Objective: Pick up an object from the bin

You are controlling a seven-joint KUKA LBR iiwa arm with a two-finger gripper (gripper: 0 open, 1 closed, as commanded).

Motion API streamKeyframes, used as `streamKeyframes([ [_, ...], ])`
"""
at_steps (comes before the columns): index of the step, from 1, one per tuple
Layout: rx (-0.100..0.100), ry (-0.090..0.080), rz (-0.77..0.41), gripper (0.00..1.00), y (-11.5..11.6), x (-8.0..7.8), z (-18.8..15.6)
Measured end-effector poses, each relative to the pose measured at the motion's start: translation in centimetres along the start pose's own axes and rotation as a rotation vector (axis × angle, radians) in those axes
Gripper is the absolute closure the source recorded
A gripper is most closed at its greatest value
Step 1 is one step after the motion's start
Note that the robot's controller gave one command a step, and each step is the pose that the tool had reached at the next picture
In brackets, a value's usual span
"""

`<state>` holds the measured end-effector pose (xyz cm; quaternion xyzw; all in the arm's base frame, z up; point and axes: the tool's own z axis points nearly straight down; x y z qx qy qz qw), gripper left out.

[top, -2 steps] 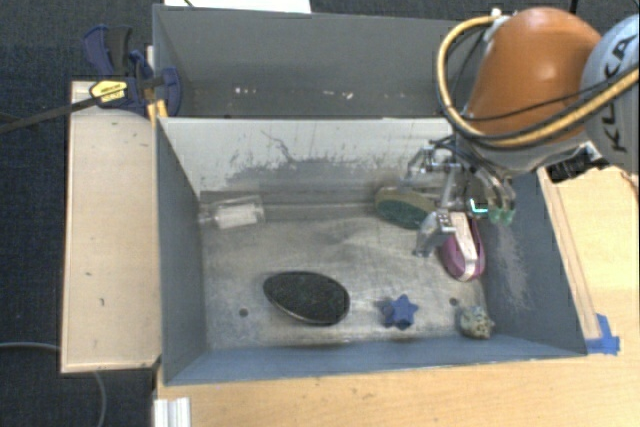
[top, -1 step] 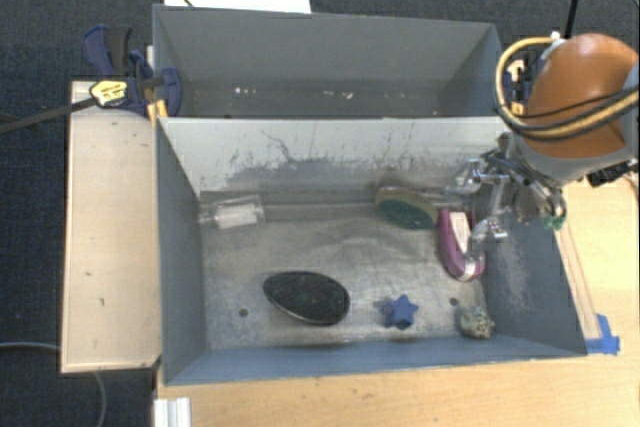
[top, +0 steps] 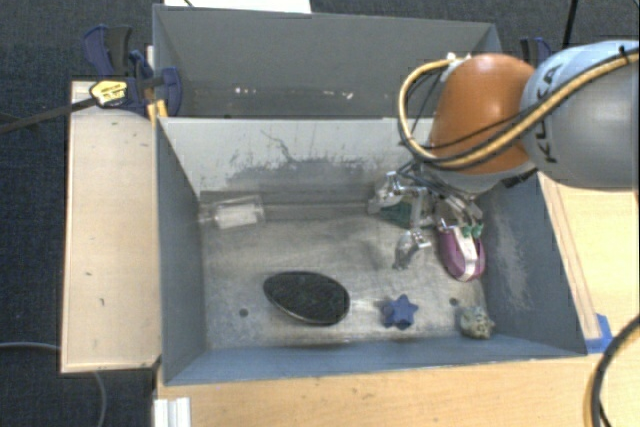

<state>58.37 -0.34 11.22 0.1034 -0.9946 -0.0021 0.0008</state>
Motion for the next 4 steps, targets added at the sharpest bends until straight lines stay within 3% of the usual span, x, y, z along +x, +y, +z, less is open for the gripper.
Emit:
streamKeyframes([
  [1,0.000,-0.002,-0.014,0.00,11.4,3.2,-3.0],
  [2,0.002,0.005,-0.017,0.00,14.9,6.5,3.2],
  [3,0.004,-0.002,-0.013,1.00,14.6,6.3,3.0],
  [4,0.004,-0.002,-0.013,0.00,14.6,6.3,3.0],
])
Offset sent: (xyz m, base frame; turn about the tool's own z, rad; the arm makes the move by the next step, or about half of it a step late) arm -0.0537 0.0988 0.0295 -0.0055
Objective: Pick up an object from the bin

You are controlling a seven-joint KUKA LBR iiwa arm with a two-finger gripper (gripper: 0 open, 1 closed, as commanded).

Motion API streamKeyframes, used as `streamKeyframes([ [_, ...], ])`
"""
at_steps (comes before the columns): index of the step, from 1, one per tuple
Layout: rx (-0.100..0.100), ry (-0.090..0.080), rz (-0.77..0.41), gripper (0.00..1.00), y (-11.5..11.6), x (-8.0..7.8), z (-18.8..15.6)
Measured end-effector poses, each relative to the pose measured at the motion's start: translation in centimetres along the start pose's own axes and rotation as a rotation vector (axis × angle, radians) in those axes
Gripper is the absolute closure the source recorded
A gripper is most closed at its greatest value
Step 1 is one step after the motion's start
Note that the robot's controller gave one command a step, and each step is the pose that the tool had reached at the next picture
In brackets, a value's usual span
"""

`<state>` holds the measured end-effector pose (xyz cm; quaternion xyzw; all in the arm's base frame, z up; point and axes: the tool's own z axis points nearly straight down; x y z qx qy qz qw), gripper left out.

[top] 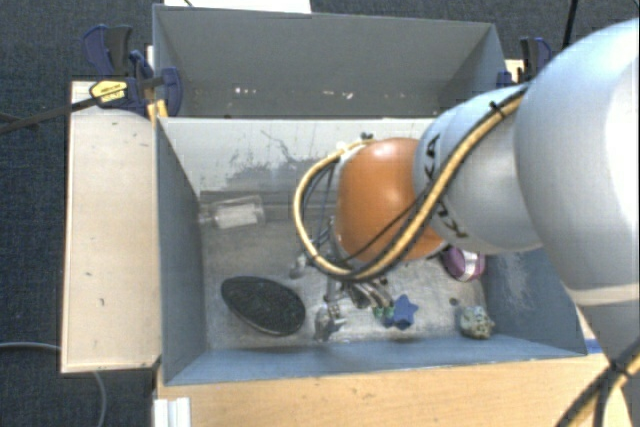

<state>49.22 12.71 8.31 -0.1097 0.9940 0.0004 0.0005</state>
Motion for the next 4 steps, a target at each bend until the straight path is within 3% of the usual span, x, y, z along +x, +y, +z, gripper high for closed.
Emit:
streamKeyframes([
  [1,-0.002,-0.004,-0.332,0.00,9.9,-1.6,-3.0],
  [2,0.000,-0.004,-0.407,0.00,5.6,-4.2,1.3],
  [3,0.000,-0.005,-0.408,1.00,5.8,-4.2,1.1],
  [4,0.003,-0.008,-0.617,1.00,2.8,-4.0,-13.6],
])
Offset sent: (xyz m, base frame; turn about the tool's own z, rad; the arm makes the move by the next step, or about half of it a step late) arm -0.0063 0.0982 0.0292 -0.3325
